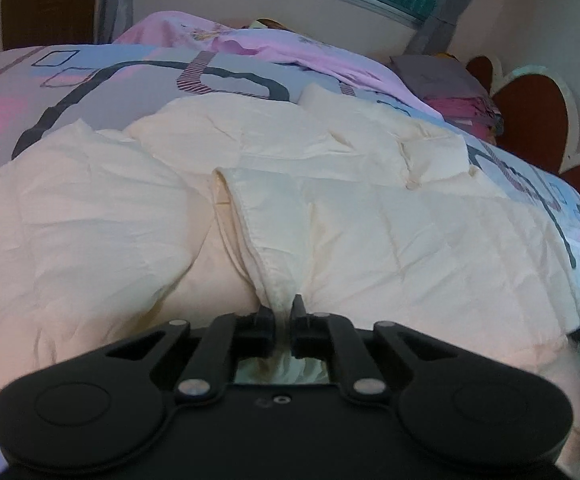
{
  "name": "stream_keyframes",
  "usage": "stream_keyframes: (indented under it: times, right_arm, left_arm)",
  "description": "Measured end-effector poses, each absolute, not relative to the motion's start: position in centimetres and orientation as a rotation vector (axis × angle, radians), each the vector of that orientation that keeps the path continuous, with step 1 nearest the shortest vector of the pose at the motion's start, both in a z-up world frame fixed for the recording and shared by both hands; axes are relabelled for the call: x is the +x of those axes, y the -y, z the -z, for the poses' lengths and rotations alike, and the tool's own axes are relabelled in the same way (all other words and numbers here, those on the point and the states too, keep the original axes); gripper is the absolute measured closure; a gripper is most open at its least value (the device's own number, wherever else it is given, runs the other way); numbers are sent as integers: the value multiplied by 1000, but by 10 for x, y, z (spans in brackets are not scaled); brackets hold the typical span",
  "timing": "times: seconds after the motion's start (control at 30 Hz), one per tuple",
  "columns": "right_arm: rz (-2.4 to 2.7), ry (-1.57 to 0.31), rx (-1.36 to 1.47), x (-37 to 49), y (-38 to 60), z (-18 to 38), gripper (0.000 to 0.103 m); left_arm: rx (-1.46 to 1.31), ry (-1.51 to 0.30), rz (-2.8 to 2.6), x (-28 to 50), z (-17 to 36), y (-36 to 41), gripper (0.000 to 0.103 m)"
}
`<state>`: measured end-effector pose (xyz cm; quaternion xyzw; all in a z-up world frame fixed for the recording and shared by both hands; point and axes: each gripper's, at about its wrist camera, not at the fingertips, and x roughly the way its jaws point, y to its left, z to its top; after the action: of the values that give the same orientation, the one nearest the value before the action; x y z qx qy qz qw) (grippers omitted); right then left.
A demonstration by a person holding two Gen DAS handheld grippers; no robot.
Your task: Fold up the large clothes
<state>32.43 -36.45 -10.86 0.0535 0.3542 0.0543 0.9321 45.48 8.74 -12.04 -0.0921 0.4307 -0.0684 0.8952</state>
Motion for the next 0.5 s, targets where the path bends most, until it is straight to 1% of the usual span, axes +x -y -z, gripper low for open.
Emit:
stream_keyframes:
  times: [0.03,0.07,0.1,0.13,0.17,0.2,0.23,0.27,0.3,0.33,0.37,0.47,0.5]
  right_arm:
    - [-117,-689,122,315,370,99,58]
    - [-123,-657,138,309,375,90,74]
    - [-125,-630,157,307,380,80,78]
    - [-124,-610,178,312,383,72,78]
    - [-126,-604,215,322,388,68,78]
    - [-128,-613,288,340,395,66,76]
    - [-132,-630,348,358,400,66,70]
    - [-126,-632,386,375,404,67,50]
    - [-131,-622,408,393,407,68,42]
    - [-146,-636,436,412,409,71,42]
    - [-152,-665,468,429,410,75,42]
    - [-186,-723,524,467,411,88,42]
    - [-200,-744,532,474,411,91,43]
  left_arm:
    - [-187,-892,132,453,116,-89,80]
    - [-184,-870,113,448,110,-92,76]
    - [-173,-831,98,442,103,-94,68]
    - [-165,-796,99,439,95,-95,55]
    - [-158,-778,96,439,91,-96,48]
    - [-146,-773,95,444,89,-95,35]
    - [-131,-783,85,453,90,-93,30]
    - [-128,-798,84,462,92,-91,31]
    - [-138,-808,90,471,96,-92,36]
    - [-156,-822,91,480,100,-93,45]
    - [-176,-845,93,488,105,-94,51]
    - [-228,-874,108,502,116,-98,62]
    - [-238,-878,117,503,119,-98,72]
